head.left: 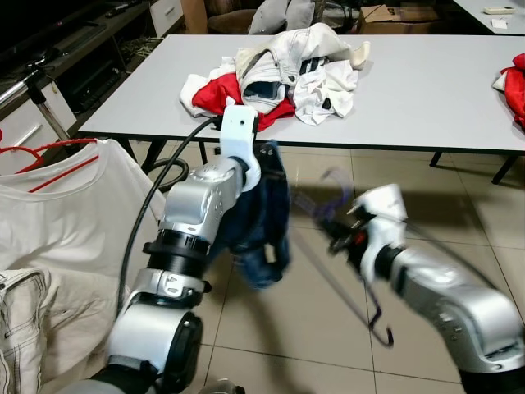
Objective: Hang hanger
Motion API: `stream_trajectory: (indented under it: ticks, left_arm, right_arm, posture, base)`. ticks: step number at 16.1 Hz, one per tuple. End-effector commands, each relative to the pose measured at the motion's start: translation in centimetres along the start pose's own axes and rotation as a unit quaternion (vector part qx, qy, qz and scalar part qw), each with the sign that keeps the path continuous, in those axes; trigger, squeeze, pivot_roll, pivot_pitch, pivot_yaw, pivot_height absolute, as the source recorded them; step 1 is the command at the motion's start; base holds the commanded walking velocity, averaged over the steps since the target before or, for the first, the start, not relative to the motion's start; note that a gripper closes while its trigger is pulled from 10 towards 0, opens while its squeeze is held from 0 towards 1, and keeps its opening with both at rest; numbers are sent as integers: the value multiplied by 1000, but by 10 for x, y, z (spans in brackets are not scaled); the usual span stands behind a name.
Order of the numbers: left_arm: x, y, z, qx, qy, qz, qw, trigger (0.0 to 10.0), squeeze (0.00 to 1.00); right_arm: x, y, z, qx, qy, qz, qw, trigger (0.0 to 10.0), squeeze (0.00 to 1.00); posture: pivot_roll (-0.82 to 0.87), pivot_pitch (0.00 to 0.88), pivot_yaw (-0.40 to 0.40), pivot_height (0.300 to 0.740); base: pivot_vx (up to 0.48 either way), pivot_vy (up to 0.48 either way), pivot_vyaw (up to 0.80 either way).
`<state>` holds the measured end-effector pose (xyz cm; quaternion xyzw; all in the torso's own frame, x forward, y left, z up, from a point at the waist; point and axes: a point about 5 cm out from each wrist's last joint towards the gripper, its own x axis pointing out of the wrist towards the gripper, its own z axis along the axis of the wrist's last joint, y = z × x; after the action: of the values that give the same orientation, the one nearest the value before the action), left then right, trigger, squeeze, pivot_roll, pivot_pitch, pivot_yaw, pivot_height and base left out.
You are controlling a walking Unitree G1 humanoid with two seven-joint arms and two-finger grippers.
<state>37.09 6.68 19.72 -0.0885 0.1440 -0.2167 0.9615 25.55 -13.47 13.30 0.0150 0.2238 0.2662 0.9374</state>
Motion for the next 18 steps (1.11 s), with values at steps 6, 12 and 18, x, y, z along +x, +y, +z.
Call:
stream_trajectory:
  ticks: [6,12,18]
  left_arm:
    - [-14,-10,49,-52,-40,-60,996,0,0]
    - [-22,10,53,28,-42,-27,998,0,0]
    - [-34,-2,39,139,27,-142,980,0,0]
  right_arm:
    - [-3,-33,4,40,-64,-124,989,10000,0]
    - [-36,-40,22,150,-207,-65,965,10000,0]
    - [-49,-64,42,253,-318,-51,912,10000,0]
  posture:
    - [-133,0,79,740]
    - [-132,0,83,740]
    - [-138,0,84,740]
  base:
    - [0,0,0]
    - [0,0,0]
    - [0,0,0]
